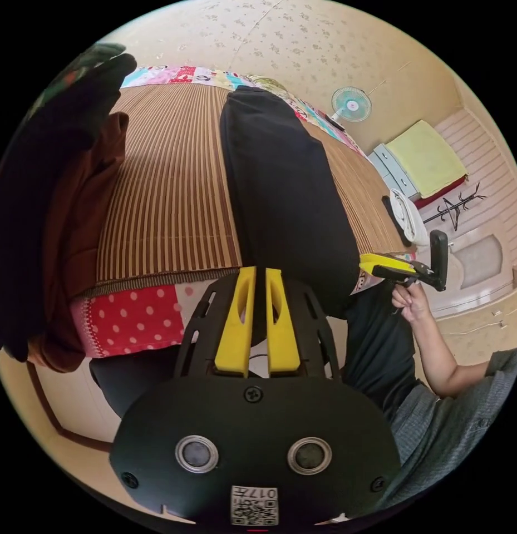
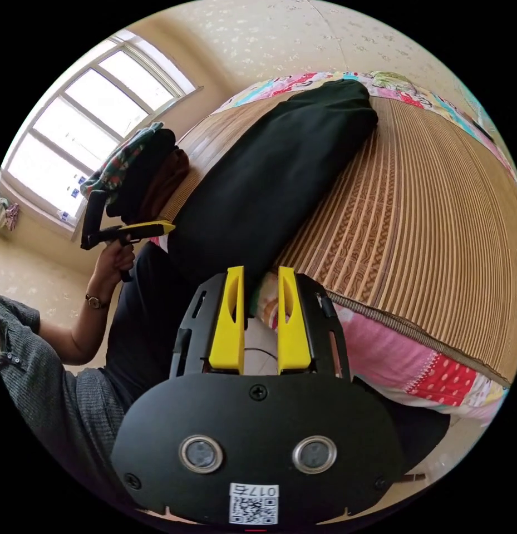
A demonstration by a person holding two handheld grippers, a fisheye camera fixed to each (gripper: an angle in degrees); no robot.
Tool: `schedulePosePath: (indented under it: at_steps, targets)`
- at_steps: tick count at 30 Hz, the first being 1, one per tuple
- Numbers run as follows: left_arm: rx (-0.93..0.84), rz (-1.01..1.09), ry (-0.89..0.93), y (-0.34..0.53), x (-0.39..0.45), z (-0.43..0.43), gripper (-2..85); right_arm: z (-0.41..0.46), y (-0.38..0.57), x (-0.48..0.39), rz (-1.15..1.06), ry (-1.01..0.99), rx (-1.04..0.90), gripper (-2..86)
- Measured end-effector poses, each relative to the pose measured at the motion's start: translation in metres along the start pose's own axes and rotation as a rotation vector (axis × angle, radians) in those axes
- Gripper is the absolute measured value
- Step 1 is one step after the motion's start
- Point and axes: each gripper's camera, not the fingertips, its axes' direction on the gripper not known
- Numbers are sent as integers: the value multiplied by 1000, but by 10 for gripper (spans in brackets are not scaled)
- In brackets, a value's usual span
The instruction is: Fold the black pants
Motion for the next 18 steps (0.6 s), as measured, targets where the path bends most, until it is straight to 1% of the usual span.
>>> schedulePosePath:
  at_steps: [1, 3, 4, 5, 7, 10, 13, 14, 15, 17, 18]
  targets:
    - [-21, 3, 8, -4, -2, 2, 20, -2, 2, -3, 3, 25, 19, 80]
    - [-53, 25, 53, -11, -7, -3, 11, -18, 7, -11, 9, 67, 58, 40]
    - [-55, 38, 127, -14, -12, -11, 8, -24, 9, -12, 17, 68, 67, 34]
    - [-37, 44, 213, -13, -19, -21, 6, -37, 13, -16, 14, 50, 97, 26]
    - [-17, 50, 277, -8, -28, -34, 4, -58, 21, -18, 1, -20, 152, 20]
    - [-36, 21, 228, 4, -39, -31, 5, -67, 30, -12, -7, -100, 148, 17]
    - [-51, -73, 254, 12, -49, -13, 11, -46, 31, -1, 23, -38, 27, 22]
    - [-23, -91, 223, 14, -49, -15, 21, -45, 31, 2, 35, -16, 3, 27]
    - [0, -92, 203, 15, -49, -18, 26, -52, 32, 6, 42, -16, 32, 32]
    - [91, -85, 137, 15, -48, -33, 69, -67, 32, 13, 55, -65, 102, 51]
    - [97, -85, 125, 13, -48, -35, 81, -72, 29, 20, 73, -95, 125, 71]
